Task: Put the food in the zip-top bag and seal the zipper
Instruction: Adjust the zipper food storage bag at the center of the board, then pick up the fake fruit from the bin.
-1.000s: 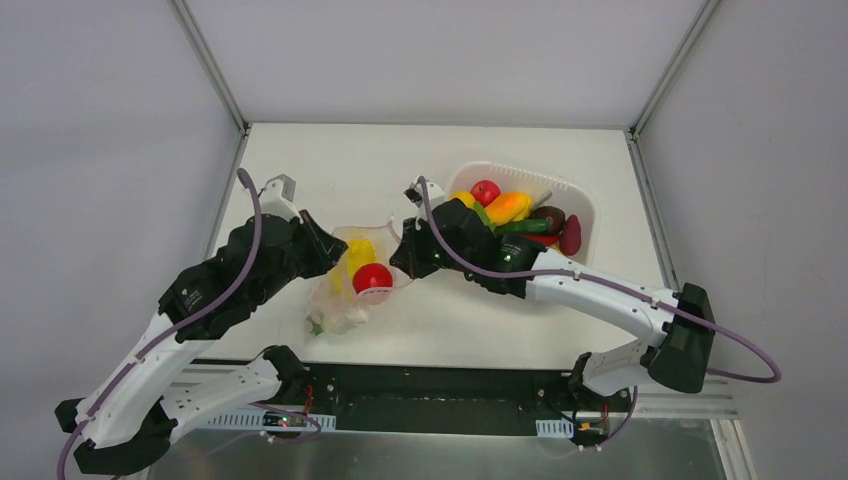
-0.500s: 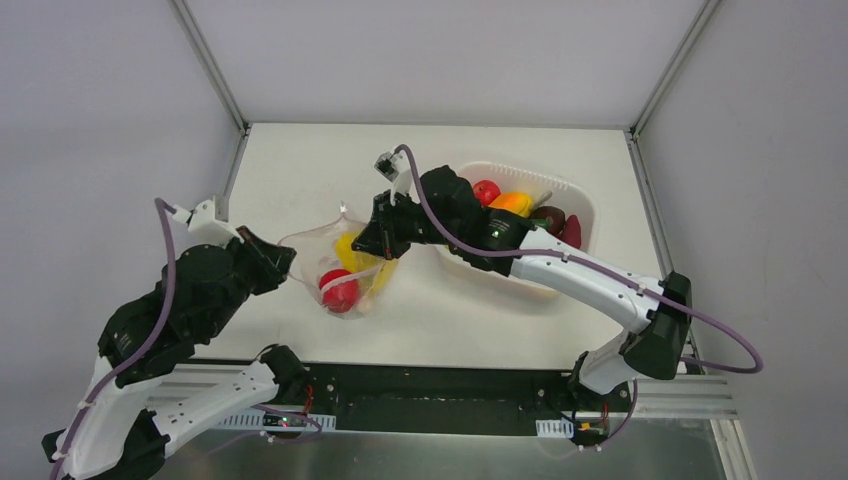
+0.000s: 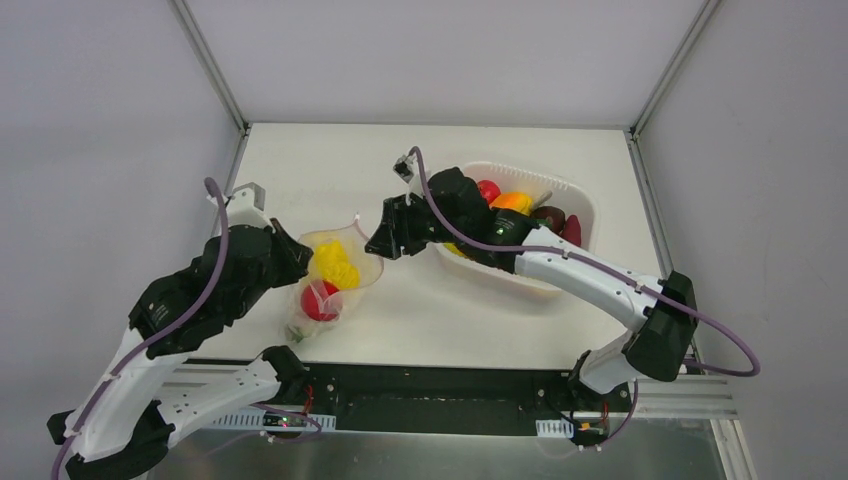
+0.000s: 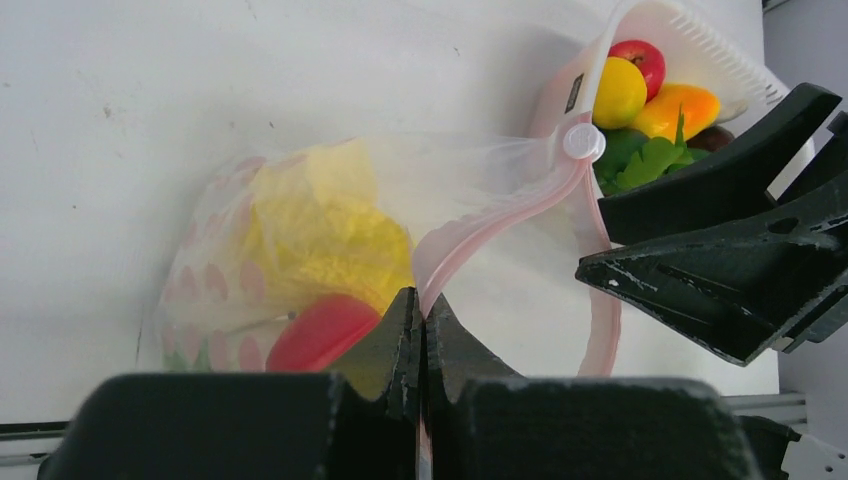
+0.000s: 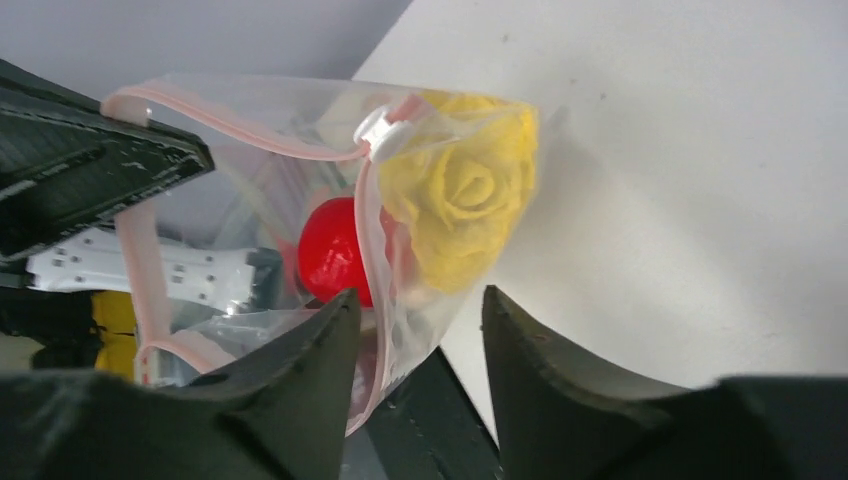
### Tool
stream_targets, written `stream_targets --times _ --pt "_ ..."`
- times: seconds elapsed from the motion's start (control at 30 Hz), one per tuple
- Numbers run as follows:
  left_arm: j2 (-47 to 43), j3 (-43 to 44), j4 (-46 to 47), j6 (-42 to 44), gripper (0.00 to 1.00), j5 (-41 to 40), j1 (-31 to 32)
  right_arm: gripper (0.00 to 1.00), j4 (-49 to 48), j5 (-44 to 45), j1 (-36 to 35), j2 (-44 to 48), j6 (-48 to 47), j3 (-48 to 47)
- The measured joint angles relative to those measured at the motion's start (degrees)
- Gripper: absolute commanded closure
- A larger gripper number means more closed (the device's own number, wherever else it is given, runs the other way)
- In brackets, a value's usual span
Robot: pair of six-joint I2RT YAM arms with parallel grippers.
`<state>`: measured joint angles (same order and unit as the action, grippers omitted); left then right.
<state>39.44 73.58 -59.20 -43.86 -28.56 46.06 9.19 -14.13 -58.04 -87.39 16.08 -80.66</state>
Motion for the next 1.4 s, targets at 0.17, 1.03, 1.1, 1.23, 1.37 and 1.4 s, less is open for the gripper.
stream_targets --times 0.17,1.03,1.1,1.23,1.37,1.4 --pt "1.81 -2.43 2.75 -0.09 1.0 1.66 0.0 0.25 1.73 0.2 2.05 5.25 -0.39 5.4" --pt "5.42 -5.16 11.5 -0.24 1.0 12.72 0.0 0.17 2.29 12.98 44.22 16.92 7.87 22.75" --pt "5.22 -5.44 11.78 -0.26 1.0 13.14 0.0 0.17 0.76 11.15 45.07 15.78 9.9 22.84" --pt "5.05 -6.16 12.37 -0.37 1.0 13.66 0.0 0.23 -3.61 7.32 47.91 13.62 15.3 24.17" --pt "4.9 -6.69 13.07 -0.48 1.0 14.51 0.0 0.25 -5.97 5.11 49.09 11.58 19.15 25.33" --pt "4.87 -6.78 13.11 -0.48 1.0 14.56 0.0 0.25 -6.36 4.81 49.07 10.86 19.74 25.33"
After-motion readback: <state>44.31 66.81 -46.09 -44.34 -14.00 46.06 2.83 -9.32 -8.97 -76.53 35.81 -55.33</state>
